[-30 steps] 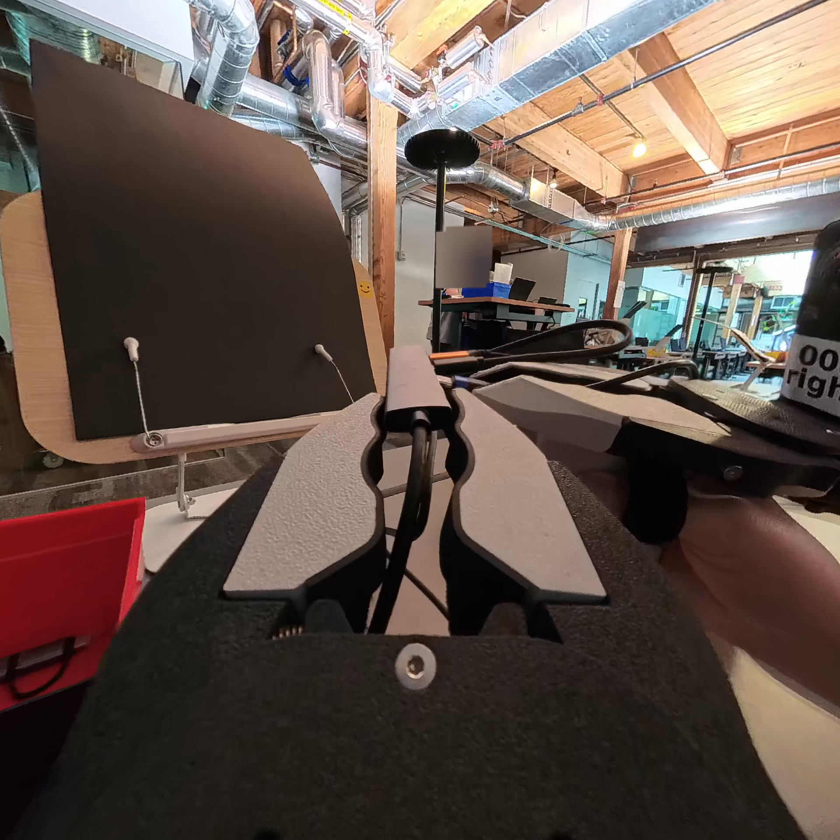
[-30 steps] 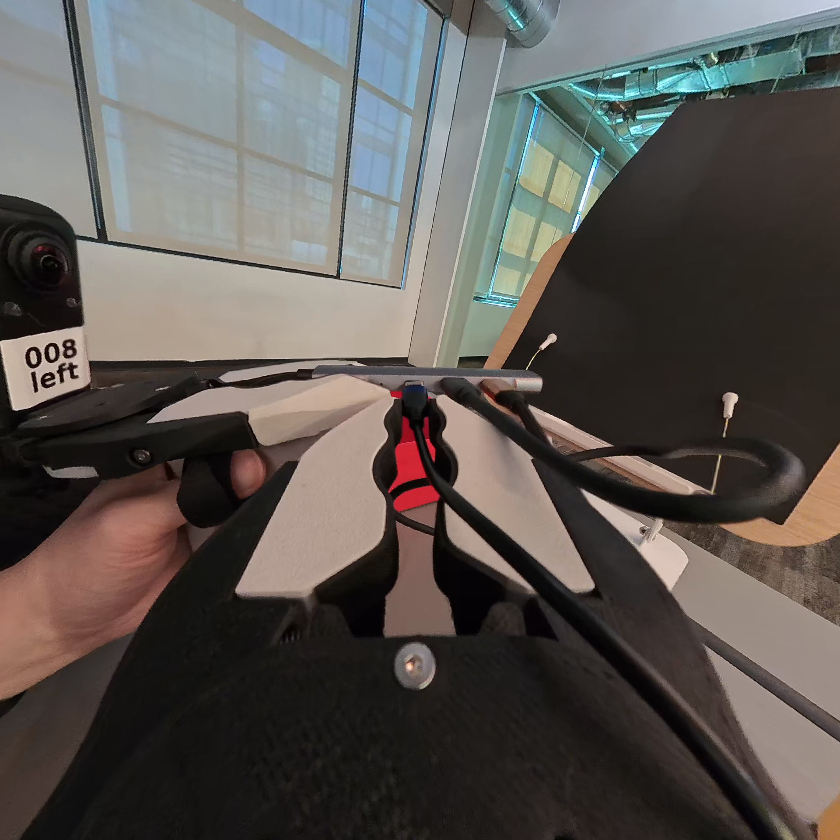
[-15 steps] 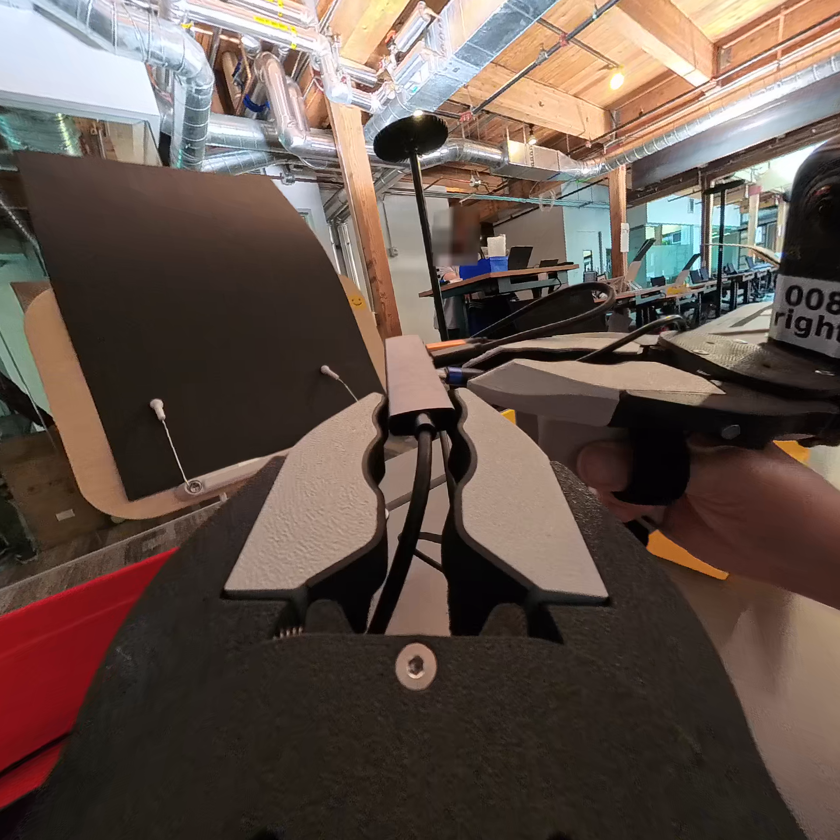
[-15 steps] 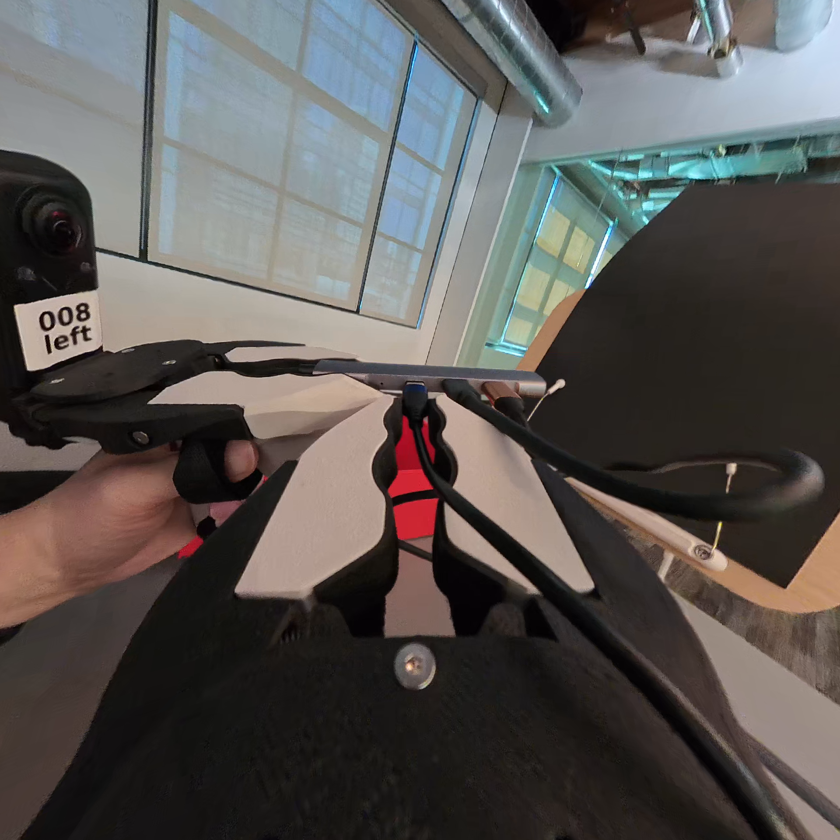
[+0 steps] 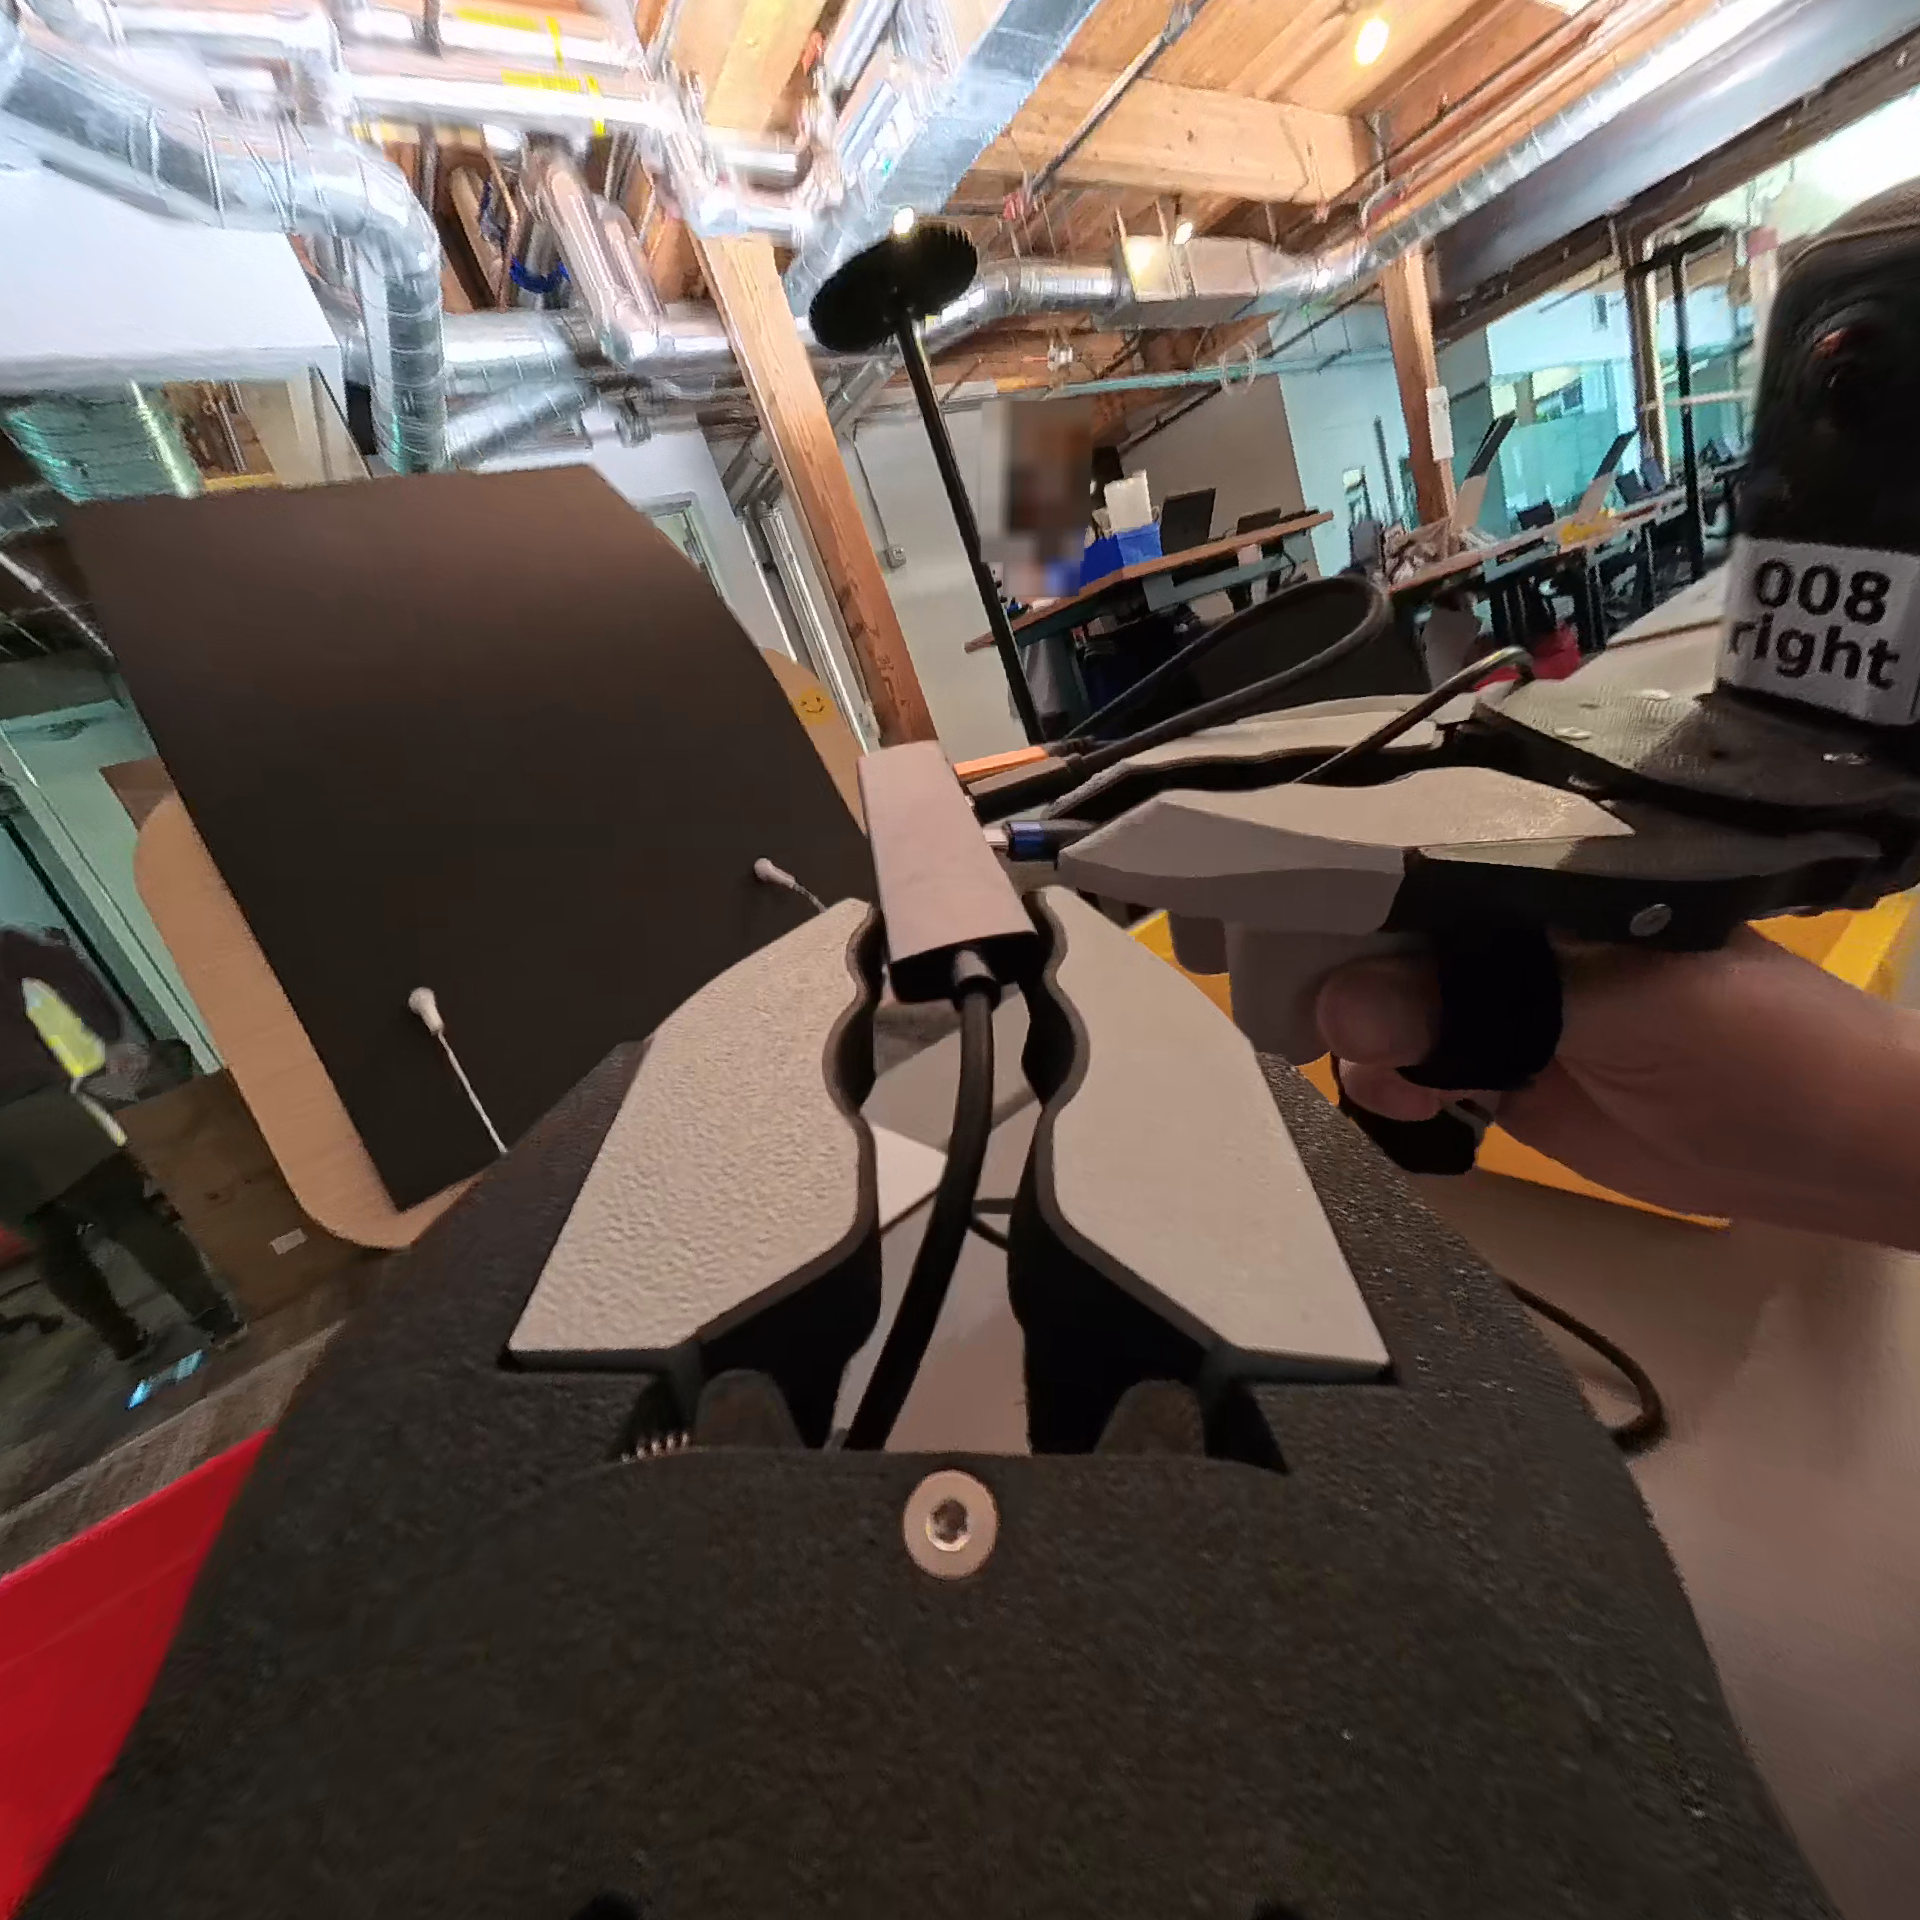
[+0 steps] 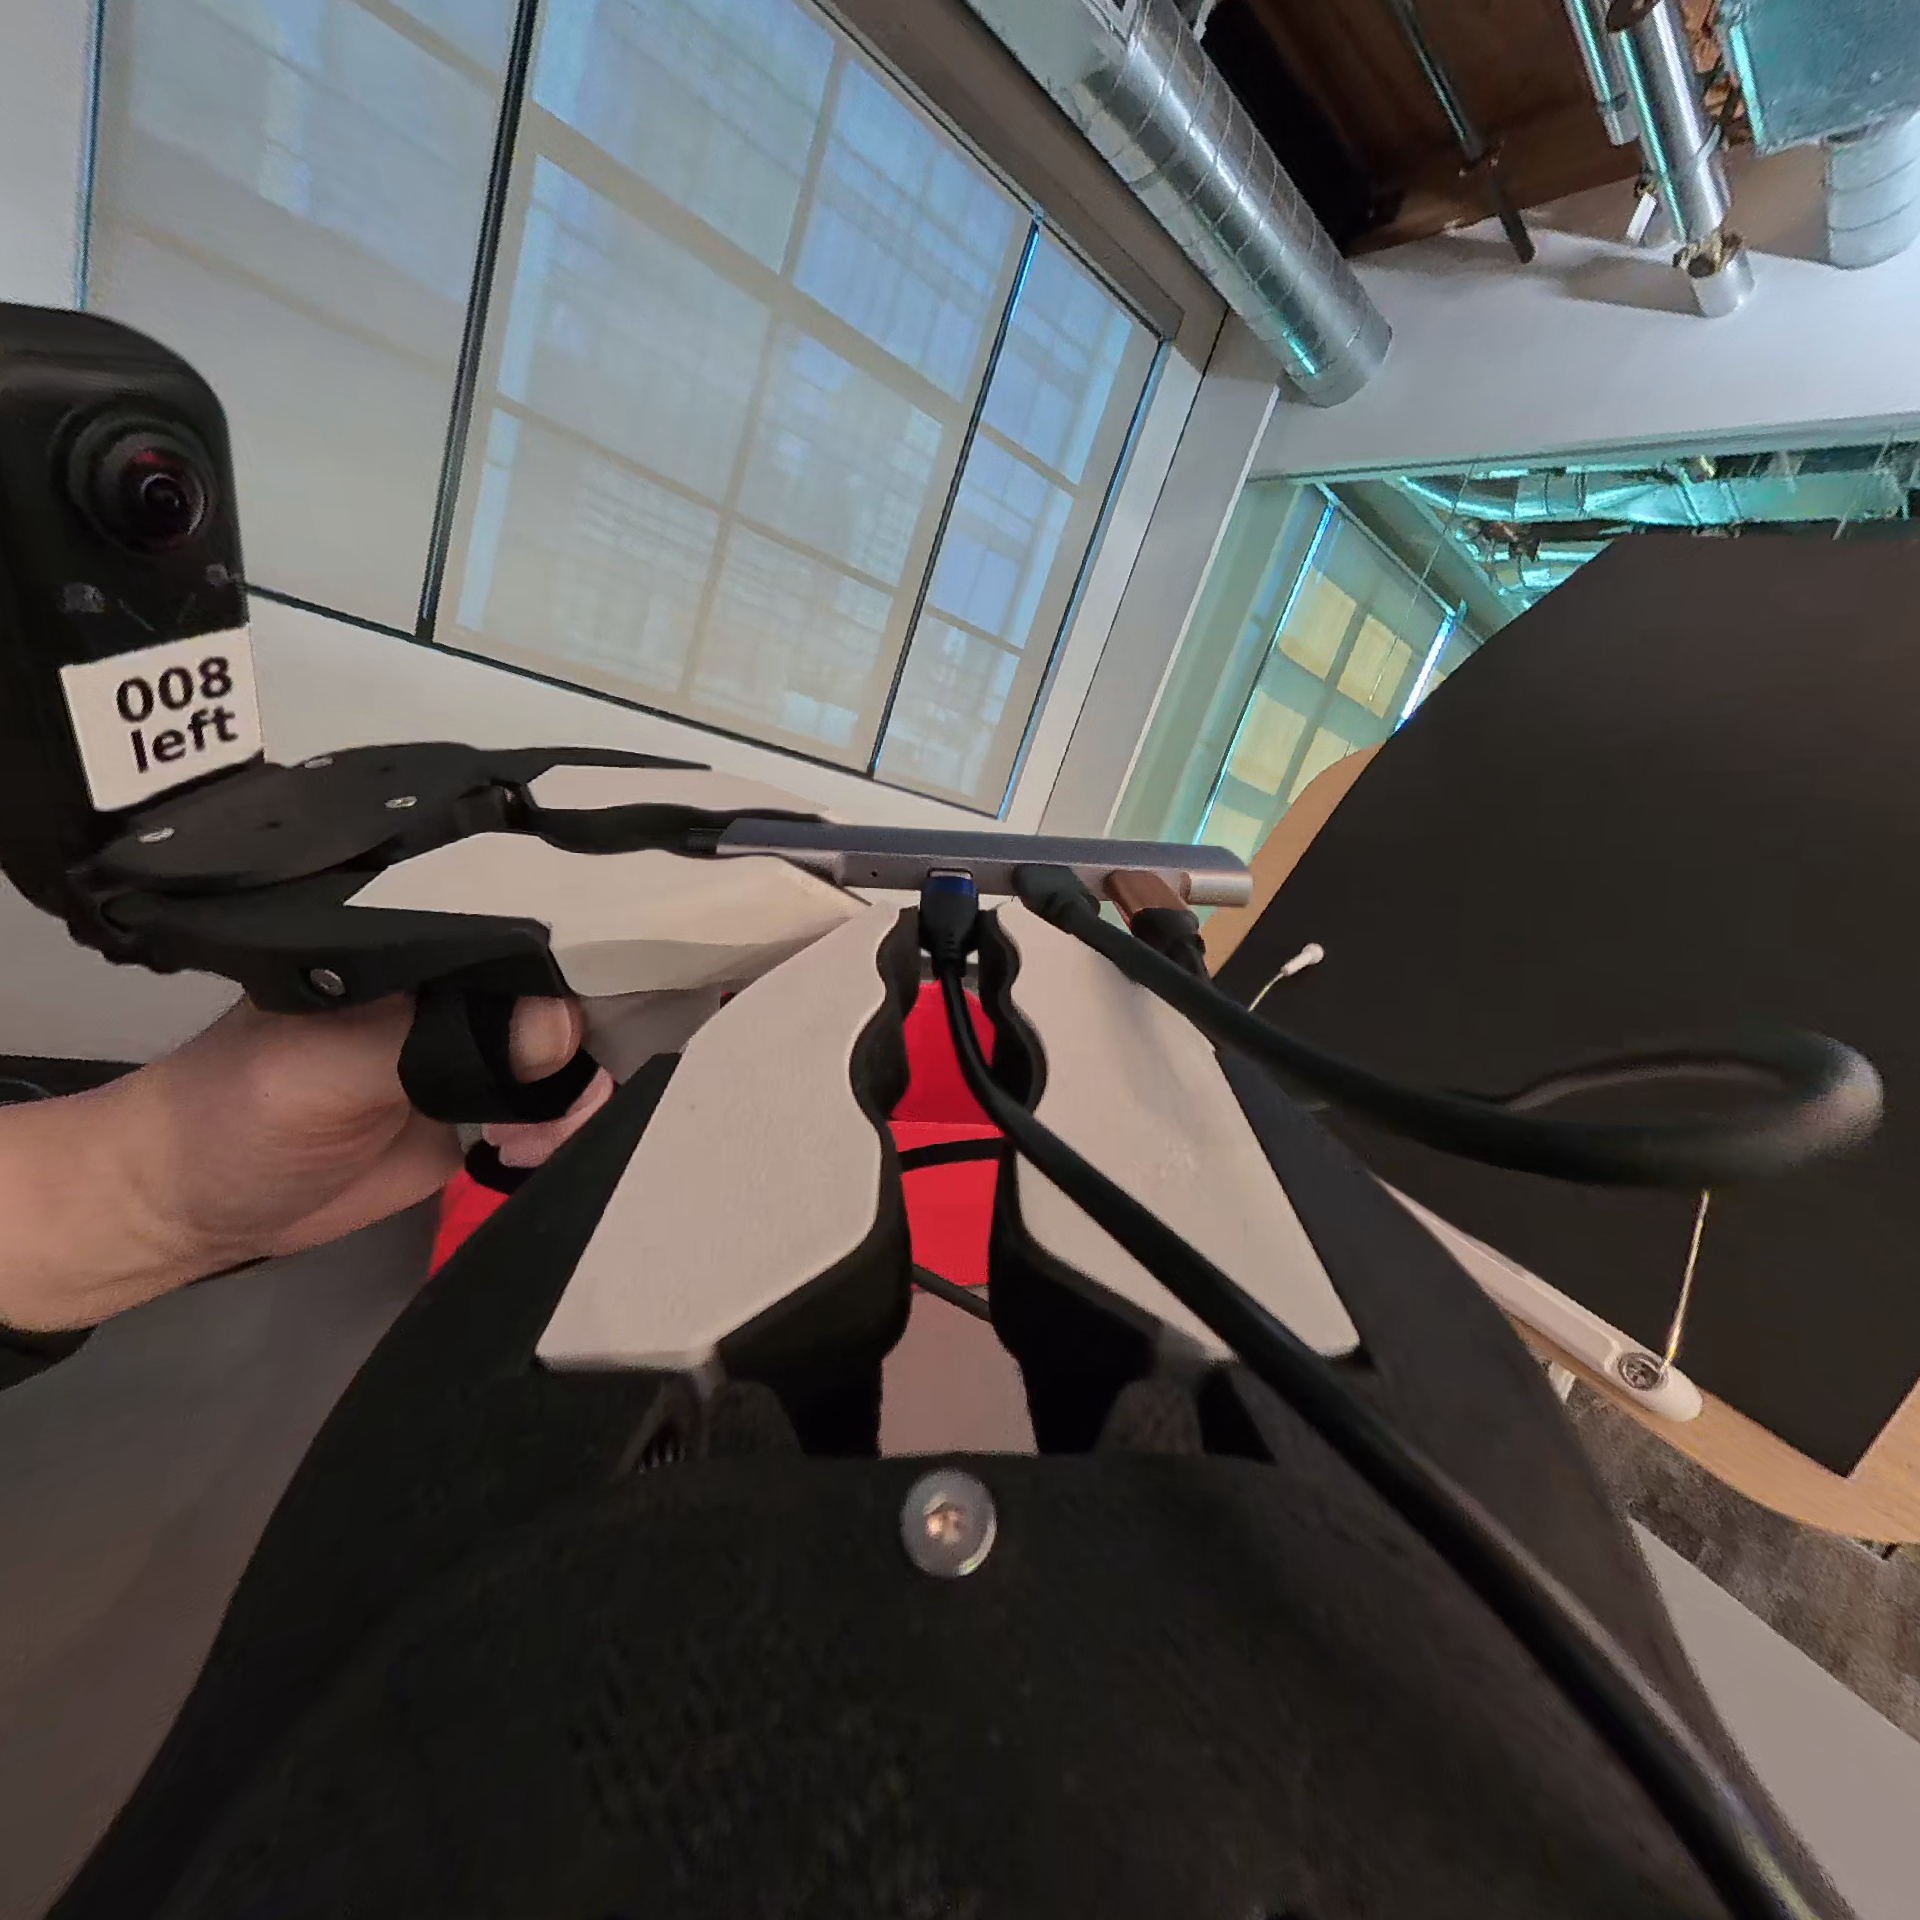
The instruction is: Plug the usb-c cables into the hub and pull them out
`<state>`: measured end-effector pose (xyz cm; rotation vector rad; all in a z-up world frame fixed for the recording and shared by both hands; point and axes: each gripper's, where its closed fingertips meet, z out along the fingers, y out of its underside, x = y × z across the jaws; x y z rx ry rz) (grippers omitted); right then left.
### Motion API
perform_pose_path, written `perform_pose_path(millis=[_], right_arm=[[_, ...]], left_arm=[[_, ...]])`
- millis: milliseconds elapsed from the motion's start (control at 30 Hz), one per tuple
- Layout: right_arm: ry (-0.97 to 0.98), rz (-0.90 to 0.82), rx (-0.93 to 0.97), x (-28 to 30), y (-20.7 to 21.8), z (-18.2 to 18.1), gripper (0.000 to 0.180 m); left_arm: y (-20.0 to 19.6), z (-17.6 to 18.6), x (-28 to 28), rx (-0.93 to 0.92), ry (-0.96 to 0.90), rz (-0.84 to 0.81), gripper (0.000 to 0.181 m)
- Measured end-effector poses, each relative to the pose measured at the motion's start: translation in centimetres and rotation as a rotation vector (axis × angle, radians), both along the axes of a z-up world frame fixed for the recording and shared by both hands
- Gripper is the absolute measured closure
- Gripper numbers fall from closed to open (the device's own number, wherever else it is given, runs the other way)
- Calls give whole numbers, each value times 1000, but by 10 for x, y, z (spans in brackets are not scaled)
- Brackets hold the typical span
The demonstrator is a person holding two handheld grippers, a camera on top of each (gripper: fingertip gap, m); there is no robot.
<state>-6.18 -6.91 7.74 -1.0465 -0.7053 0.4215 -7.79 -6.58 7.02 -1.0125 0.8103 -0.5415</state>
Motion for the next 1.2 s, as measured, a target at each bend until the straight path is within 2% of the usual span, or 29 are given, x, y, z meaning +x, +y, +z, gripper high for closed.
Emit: perform_pose_path(millis=[267, 533, 733, 867, 1200], right_arm=[[-2, 3, 45, 0, -7, 7, 168], [-16, 12, 61, -3, -12, 11, 167], [-20, -15, 129, -3, -17, 14, 168], [-38, -34, 165, -5, -21, 15, 168], [-28, -49, 129, -7, -18, 16, 168]], left_arm=[[-9, 11, 1, -5, -144, -47, 156], [-15, 15, -2, 42, -146, -36, 156], [-23, 22, 1, 12, -227, -105, 147], [-24, 26, -3, -13, -289, -120, 155], [-20, 26, -5, 15, -278, -34, 157]])
